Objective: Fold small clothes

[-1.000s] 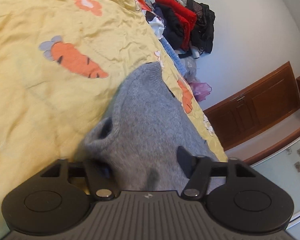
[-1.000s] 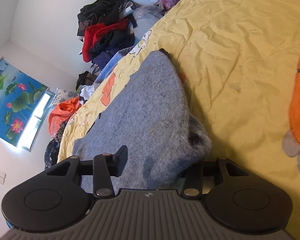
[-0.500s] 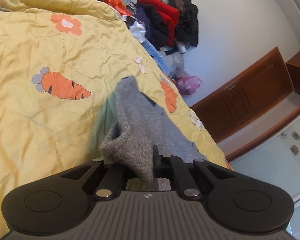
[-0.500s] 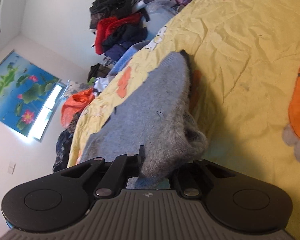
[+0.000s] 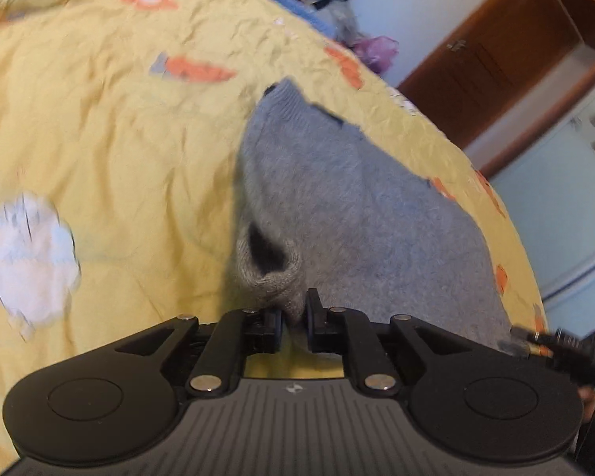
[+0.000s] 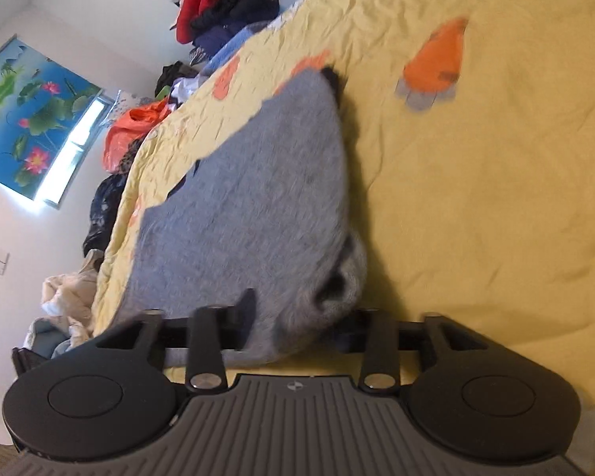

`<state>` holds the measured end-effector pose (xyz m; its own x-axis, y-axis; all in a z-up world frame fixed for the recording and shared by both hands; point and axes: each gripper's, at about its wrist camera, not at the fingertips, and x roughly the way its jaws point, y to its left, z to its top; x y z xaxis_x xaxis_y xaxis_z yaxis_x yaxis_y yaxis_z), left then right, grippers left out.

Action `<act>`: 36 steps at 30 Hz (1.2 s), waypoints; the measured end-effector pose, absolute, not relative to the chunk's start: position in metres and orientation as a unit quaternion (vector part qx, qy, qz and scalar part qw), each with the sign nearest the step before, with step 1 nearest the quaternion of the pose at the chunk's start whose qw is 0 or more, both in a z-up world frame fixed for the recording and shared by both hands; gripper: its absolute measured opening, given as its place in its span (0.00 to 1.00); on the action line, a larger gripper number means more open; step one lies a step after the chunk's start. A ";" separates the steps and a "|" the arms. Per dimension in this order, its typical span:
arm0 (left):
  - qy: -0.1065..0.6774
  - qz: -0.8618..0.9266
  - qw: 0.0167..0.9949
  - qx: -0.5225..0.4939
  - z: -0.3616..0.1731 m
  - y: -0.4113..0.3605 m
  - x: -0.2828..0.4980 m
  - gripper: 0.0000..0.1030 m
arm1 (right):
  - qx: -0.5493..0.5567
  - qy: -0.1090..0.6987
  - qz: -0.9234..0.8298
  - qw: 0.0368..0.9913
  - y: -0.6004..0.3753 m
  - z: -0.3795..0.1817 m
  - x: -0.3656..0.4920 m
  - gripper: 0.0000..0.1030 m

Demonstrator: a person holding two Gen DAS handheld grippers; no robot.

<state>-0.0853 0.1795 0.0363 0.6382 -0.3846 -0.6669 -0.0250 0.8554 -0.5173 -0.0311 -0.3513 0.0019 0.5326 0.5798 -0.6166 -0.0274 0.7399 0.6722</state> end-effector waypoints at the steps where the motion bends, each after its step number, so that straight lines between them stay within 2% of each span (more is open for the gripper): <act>1: 0.397 -0.099 0.882 -0.234 0.046 0.183 -0.083 0.24 | 0.299 0.432 0.176 0.832 -0.358 0.011 -0.028 0.63; 2: 0.379 -0.088 0.894 -0.223 0.058 0.188 -0.076 0.43 | 0.287 0.417 0.171 0.845 -0.363 0.020 -0.022 0.63; 3: 0.356 -0.079 0.905 -0.220 0.066 0.193 -0.070 0.56 | 0.276 0.401 0.166 0.858 -0.369 0.028 -0.012 0.63; 4: 0.329 -0.075 0.915 -0.221 0.072 0.197 -0.063 0.77 | 0.265 0.387 0.162 0.868 -0.372 0.035 0.000 0.63; 5: 0.301 -0.065 0.927 -0.216 0.078 0.200 -0.053 0.82 | 0.250 0.375 0.158 0.879 -0.372 0.041 0.015 0.63; 7: 0.289 -0.036 0.939 -0.182 0.081 0.195 -0.020 0.82 | 0.211 0.359 0.154 0.896 -0.365 0.046 0.052 0.63; 10: 0.327 -0.026 0.933 -0.147 0.064 0.185 0.039 0.82 | 0.172 0.362 0.160 0.902 -0.346 0.042 0.108 0.63; 16: 0.360 -0.058 0.922 -0.127 0.035 0.162 0.113 0.80 | 0.161 0.417 0.167 0.878 -0.314 0.012 0.188 0.62; 17: 0.362 -0.062 0.922 -0.127 0.033 0.160 0.119 0.79 | 0.155 0.426 0.172 0.875 -0.309 0.008 0.193 0.60; 18: 0.365 -0.070 0.920 -0.126 0.030 0.158 0.124 0.72 | 0.149 0.433 0.176 0.871 -0.305 0.004 0.196 0.57; 19: 0.373 -0.077 0.916 -0.124 0.027 0.157 0.129 0.41 | 0.143 0.426 0.183 0.875 -0.303 0.003 0.194 0.35; 20: 0.389 -0.078 0.910 -0.121 0.024 0.156 0.134 0.20 | 0.147 0.431 0.193 0.869 -0.302 0.003 0.195 0.17; 23: 0.388 -0.095 0.909 -0.119 0.023 0.155 0.137 0.11 | 0.162 0.429 0.221 0.861 -0.304 0.005 0.192 0.16; 26: 0.364 -0.099 0.919 -0.117 0.037 0.156 0.135 0.10 | 0.164 0.407 0.216 0.872 -0.307 0.014 0.185 0.16; 31: 0.316 -0.071 0.938 -0.125 0.061 0.167 0.145 0.05 | 0.231 0.361 0.183 0.885 -0.336 0.020 0.187 0.13; 36: 0.360 -0.050 0.920 -0.144 0.040 0.172 0.167 0.05 | 0.255 0.383 0.152 0.874 -0.338 -0.007 0.192 0.14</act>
